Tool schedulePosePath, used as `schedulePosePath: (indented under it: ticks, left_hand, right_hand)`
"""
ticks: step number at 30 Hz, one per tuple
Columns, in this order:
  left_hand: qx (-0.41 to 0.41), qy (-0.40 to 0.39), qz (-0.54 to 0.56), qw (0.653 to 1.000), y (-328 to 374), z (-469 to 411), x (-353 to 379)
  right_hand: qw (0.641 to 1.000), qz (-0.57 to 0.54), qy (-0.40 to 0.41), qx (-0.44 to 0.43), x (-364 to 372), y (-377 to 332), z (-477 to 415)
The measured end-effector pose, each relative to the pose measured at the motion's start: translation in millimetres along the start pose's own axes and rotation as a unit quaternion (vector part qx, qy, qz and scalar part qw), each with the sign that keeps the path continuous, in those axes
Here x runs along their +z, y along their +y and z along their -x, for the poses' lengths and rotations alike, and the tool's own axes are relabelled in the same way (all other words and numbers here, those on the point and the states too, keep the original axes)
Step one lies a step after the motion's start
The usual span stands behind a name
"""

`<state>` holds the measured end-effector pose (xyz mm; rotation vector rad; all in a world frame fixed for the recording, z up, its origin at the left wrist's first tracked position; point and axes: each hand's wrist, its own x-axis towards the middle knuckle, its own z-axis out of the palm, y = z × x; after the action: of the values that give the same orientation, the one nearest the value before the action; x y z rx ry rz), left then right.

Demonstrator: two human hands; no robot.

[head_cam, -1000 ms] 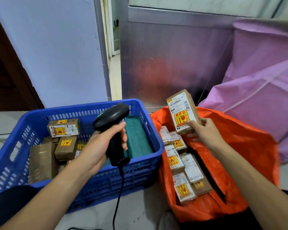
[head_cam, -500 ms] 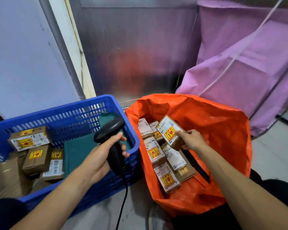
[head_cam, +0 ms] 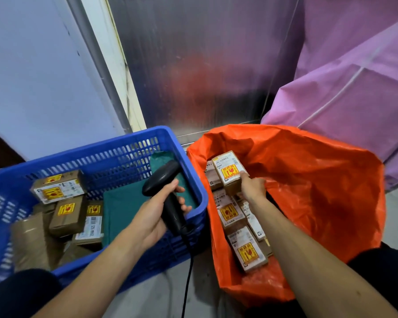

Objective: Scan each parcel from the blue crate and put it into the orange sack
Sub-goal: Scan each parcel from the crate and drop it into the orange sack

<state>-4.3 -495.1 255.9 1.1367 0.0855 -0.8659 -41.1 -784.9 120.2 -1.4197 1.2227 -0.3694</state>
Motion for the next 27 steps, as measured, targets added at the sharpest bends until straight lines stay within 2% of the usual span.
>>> schedulePosePath:
  ticks: [6, 8, 14, 17, 22, 27]
  left_hand:
    - [0.012, 0.005, 0.003, 1.0, 6, 1, -9]
    - [0.015, 0.005, 0.007, 1.0, 8, 2, -11]
    - [0.035, 0.002, 0.006, 0.999, 19, 15, -14]
    - [0.043, 0.0, 0.005, 0.999, 24, 21, -19]
    - [0.054, 0.013, -0.003, 0.998, 34, 37, -37]
    - [0.064, 0.032, -0.008, 0.997, 44, 49, -56]
  right_hand:
    - [0.988, 0.138, -0.073, -0.012, 14, 28, -25]
    - [0.981, 0.176, -0.074, -0.02, 7, 34, -27]
    - [0.978, 0.154, -0.138, -0.032, -7, -18, 56]
    - [0.977, 0.146, -0.142, -0.058, 1, -21, 52]
    - [0.963, 0.197, -0.163, -0.085, 30, -24, 41]
    - [0.958, 0.225, -0.162, -0.067, 42, -38, 49]
